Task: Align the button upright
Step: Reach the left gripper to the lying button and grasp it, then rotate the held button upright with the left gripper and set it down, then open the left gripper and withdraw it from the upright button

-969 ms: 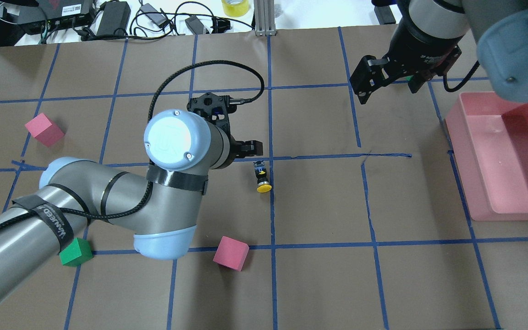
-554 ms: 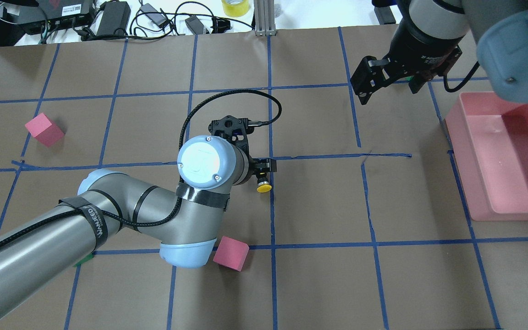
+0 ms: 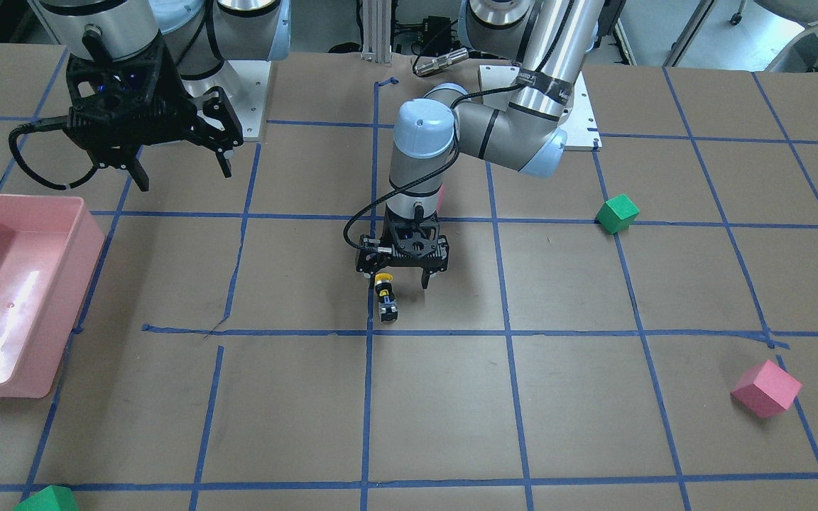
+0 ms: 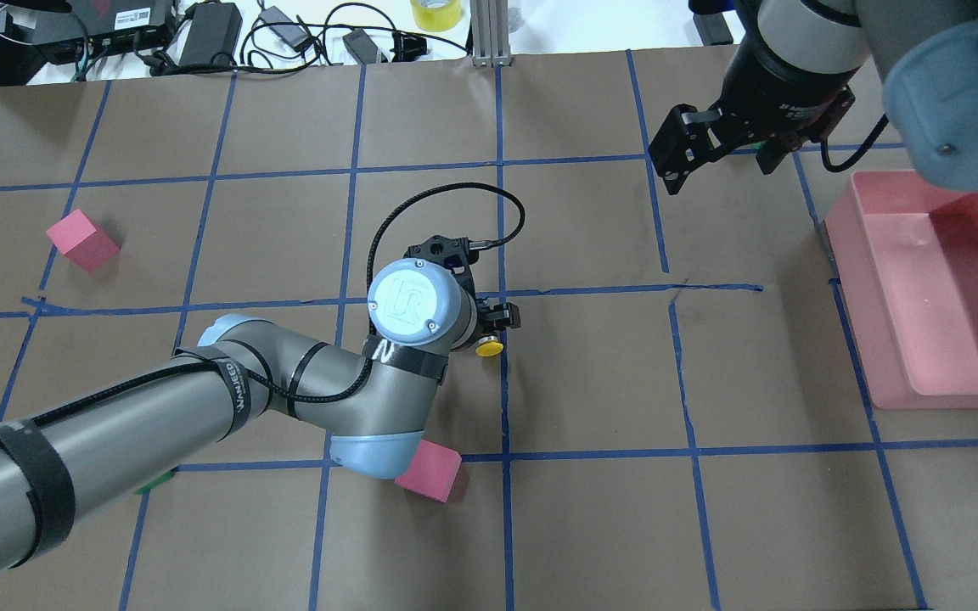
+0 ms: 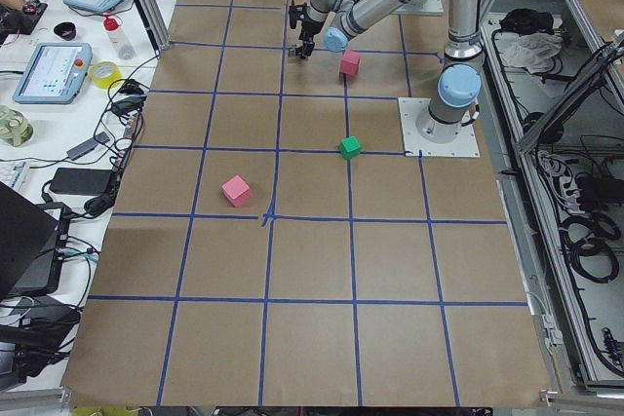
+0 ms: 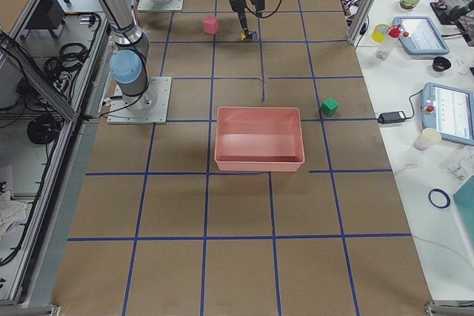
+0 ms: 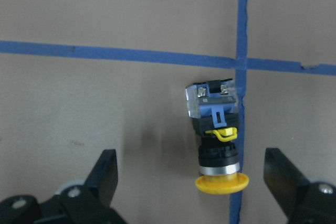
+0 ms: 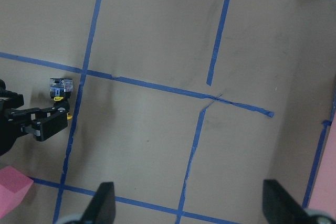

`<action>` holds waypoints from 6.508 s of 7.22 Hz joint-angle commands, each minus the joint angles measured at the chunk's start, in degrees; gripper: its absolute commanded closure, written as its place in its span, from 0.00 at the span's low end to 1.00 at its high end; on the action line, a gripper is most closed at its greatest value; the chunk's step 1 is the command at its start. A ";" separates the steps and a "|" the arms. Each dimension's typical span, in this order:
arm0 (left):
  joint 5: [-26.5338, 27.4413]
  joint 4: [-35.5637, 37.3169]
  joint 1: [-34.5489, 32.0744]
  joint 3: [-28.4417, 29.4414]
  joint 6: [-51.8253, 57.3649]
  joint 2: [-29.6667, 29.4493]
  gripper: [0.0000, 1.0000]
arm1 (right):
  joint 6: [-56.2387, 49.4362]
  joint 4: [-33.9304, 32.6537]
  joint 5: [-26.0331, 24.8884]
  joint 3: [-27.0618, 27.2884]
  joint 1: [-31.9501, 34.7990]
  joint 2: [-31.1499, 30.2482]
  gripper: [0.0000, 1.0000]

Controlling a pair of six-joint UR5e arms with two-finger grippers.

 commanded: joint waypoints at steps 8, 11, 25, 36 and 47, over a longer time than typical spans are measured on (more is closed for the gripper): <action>-7.62 -17.82 -0.74 11.13 -16.73 -1.12 1.00 | 0.16 -0.15 0.31 1.43 -0.02 -0.09 0.00; -33.89 -27.67 11.96 13.66 -33.17 -0.50 1.00 | 0.07 -0.06 0.22 1.43 -0.02 0.00 0.00; -59.68 -33.21 19.74 2.21 -33.12 -6.82 0.81 | 0.07 -0.06 0.22 1.52 -0.02 -0.09 0.00; -8.68 -49.46 20.18 28.00 -7.30 4.41 0.00 | 0.07 -0.06 0.22 1.52 -0.02 -0.09 0.00; -1.22 -70.64 23.08 30.52 32.53 21.21 0.00 | 0.69 2.05 -0.84 1.61 -0.19 -0.09 0.00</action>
